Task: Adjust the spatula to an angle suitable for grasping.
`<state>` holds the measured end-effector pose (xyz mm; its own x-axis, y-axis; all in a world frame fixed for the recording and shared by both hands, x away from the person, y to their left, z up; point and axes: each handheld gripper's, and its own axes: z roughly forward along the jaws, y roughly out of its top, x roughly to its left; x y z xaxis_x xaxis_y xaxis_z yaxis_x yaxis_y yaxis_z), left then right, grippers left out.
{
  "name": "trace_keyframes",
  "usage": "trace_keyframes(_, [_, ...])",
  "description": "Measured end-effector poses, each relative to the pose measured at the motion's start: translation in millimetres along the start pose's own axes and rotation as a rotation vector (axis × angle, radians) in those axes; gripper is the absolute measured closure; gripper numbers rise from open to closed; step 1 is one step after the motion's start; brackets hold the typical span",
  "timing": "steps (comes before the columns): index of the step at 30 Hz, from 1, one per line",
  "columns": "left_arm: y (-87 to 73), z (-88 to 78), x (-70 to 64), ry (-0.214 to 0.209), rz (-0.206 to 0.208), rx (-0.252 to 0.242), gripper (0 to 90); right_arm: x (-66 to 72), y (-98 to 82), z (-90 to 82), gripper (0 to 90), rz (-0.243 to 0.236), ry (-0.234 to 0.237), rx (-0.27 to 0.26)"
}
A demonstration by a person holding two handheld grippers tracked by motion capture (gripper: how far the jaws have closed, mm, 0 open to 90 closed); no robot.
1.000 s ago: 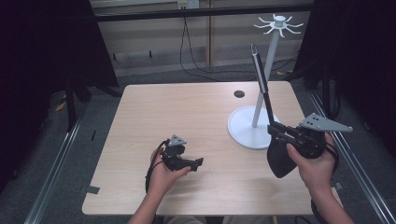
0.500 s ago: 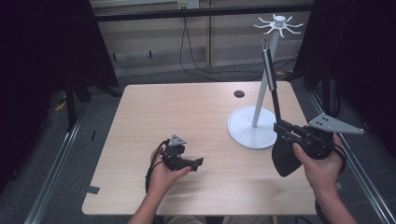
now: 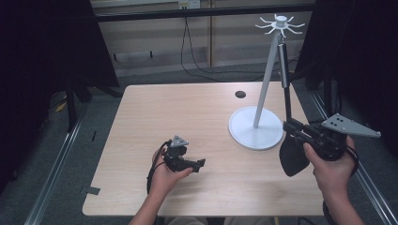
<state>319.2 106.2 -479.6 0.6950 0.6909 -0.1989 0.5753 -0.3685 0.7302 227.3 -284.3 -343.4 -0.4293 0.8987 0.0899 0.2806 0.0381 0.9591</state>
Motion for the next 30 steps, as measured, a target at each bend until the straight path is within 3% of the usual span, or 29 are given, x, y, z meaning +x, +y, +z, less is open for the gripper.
trace_keyframes(10, [0.5,-0.2,-0.1,0.001,-0.005,-0.002,10.6,-6.6,-3.6,0.1,75.7,0.017,-0.011,0.002])
trace_keyframes(30, [2.1,-1.5,0.0,-0.004,-0.003,-0.007,10.6,-9.7,-8.6,26.8,75.5,0.013,-0.045,0.035])
